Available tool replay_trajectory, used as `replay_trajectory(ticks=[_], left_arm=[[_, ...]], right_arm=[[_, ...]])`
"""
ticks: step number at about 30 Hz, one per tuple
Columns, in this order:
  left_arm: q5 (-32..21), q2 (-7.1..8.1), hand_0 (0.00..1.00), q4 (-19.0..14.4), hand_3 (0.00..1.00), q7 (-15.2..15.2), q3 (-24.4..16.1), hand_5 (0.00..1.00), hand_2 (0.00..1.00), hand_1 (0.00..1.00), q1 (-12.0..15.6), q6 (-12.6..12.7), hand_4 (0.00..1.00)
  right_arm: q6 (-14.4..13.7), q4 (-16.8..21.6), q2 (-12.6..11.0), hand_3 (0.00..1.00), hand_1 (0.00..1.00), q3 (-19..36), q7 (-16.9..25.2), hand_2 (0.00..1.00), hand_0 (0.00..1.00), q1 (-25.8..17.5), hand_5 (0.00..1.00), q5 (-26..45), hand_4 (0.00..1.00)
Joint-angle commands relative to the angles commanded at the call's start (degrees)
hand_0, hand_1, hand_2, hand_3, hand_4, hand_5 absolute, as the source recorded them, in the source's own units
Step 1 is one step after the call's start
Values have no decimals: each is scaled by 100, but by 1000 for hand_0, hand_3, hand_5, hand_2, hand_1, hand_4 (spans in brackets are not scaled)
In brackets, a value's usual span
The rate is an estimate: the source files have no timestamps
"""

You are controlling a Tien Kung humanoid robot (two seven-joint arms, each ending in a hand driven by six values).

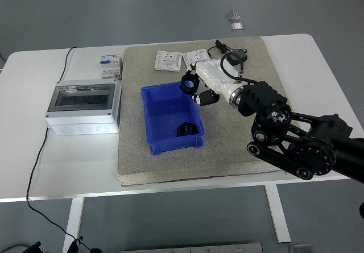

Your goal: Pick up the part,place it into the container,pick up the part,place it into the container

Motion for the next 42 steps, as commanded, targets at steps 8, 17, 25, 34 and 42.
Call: replay_trajectory(ticks=[8, 17, 25, 34, 42], left_arm=[[-24, 1, 684, 1, 832, -40, 19, 998, 747, 751, -2, 19, 976], [38, -3, 684, 0, 822, -59, -5, 998, 738, 750, -2, 29, 978], [66, 0, 683, -2, 821, -62, -29, 998, 738, 749, -6, 26, 979], [33, -2, 682, 0, 819, -99, -2, 998, 736, 747, -5, 46, 978], [-161, -58, 676, 19, 822, -215, 178, 998, 737, 744, -12, 145, 972]], right_arm=[[776, 554, -288, 636, 460, 166, -581, 647, 361, -165, 377, 277, 742], [861, 878, -296, 713, 487, 178, -664, 722, 366, -207, 524, 721, 887], [686, 823, -209, 703, 488, 9, -515, 715, 368, -185, 513, 945, 876], [180, 737, -377, 701, 490, 700, -169, 713, 370, -286, 504, 727, 869], [-980, 389, -652, 701, 504, 1672, 1035, 706, 454, -1088, 503, 2250, 869]])
